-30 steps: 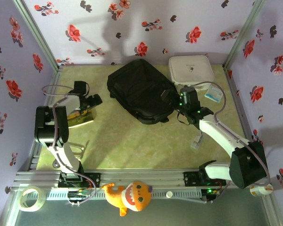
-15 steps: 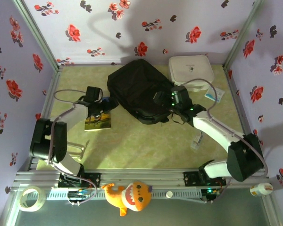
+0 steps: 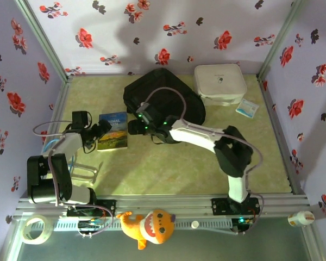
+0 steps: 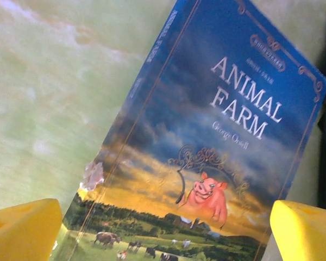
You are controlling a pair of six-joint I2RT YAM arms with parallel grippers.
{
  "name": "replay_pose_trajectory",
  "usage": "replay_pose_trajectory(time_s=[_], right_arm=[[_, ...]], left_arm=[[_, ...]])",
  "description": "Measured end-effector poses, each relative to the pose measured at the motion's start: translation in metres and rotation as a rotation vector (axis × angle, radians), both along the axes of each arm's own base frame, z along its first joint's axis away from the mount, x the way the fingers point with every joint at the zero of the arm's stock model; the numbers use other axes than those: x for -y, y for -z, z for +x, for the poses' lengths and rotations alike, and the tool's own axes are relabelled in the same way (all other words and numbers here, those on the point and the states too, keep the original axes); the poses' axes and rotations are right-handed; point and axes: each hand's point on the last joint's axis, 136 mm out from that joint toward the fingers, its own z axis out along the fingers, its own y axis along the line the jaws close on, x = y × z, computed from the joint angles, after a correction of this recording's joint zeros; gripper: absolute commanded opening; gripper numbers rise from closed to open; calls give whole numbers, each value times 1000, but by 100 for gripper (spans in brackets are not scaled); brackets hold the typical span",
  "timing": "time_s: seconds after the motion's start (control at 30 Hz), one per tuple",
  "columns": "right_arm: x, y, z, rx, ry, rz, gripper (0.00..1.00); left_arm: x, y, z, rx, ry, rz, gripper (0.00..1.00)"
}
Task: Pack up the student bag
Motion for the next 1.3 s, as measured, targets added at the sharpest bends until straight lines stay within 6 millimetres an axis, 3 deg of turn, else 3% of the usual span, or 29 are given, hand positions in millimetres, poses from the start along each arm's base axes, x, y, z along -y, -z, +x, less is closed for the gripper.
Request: replay_pose_trajectory(time_s=[0.17,0.43,0.83,1.07,1.3], right_arm=[[-30,32,7,-31,-39,-44,63],[-47,68,11,-93,-76,-95,50],[-55,98,7,-161,-107,-138,37],[-54,100,7,-168,-106,-147,34],[-46,102,13,-171,-86,-162,30]], left_arm=[[1,10,-6,-27,22,7,97],[8,23,-10,-65,73,-10,96],[12,22,-10,-62,96,-42,90],[24,19,-11,-56,128,-102,81],[35,-8,-7,12,128,-197,68]])
